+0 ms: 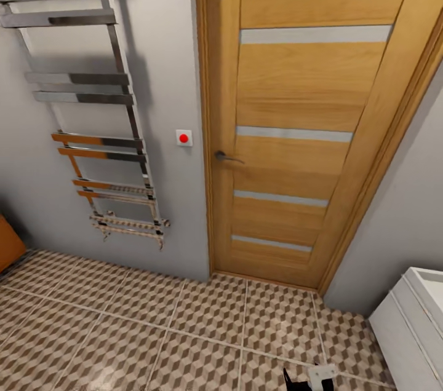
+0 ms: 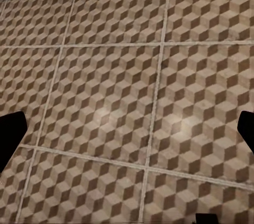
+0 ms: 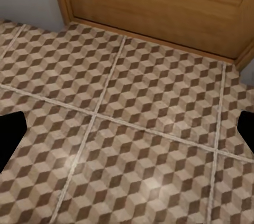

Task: Take the four mousetraps from the cabinet in the bathroom and place them on the bathroom floor. Make sure all four end up on the same floor surface, and ensure that at least two of them are either under or directly next to the same bathroom sink.

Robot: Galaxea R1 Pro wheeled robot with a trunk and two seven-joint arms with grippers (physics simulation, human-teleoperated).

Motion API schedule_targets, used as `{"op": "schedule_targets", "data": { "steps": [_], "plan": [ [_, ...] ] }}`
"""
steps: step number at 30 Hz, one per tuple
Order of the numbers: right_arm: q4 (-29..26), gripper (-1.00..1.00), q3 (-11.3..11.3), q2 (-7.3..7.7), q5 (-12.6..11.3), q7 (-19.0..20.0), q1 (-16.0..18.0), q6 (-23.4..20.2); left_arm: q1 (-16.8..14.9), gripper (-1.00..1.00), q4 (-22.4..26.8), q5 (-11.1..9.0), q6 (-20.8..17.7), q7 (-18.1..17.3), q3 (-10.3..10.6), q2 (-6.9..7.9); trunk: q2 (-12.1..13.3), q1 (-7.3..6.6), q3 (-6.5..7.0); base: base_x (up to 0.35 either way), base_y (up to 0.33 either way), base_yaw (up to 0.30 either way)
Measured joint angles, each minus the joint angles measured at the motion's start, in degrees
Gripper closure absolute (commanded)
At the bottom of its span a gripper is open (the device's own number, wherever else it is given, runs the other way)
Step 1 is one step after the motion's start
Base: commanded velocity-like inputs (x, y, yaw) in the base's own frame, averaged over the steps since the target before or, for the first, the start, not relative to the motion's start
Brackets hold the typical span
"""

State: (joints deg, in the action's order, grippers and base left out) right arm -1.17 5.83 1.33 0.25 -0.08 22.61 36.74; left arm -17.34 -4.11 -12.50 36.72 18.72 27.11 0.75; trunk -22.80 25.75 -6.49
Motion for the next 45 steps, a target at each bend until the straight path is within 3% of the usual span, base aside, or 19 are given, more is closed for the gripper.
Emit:
{"op": "schedule_targets", "data": {
  "steps": [45],
  "plan": [
    [0.02, -1.0, 0.0, -0.09, 0.0, 0.01, 0.01, 0.0, 0.0, -1.0, 0.0, -0.02, 0.0, 0.0, 0.0, 0.0, 0.0, 0.0, -0.08, 0.0, 0.0, 0.282]
  ]
}}
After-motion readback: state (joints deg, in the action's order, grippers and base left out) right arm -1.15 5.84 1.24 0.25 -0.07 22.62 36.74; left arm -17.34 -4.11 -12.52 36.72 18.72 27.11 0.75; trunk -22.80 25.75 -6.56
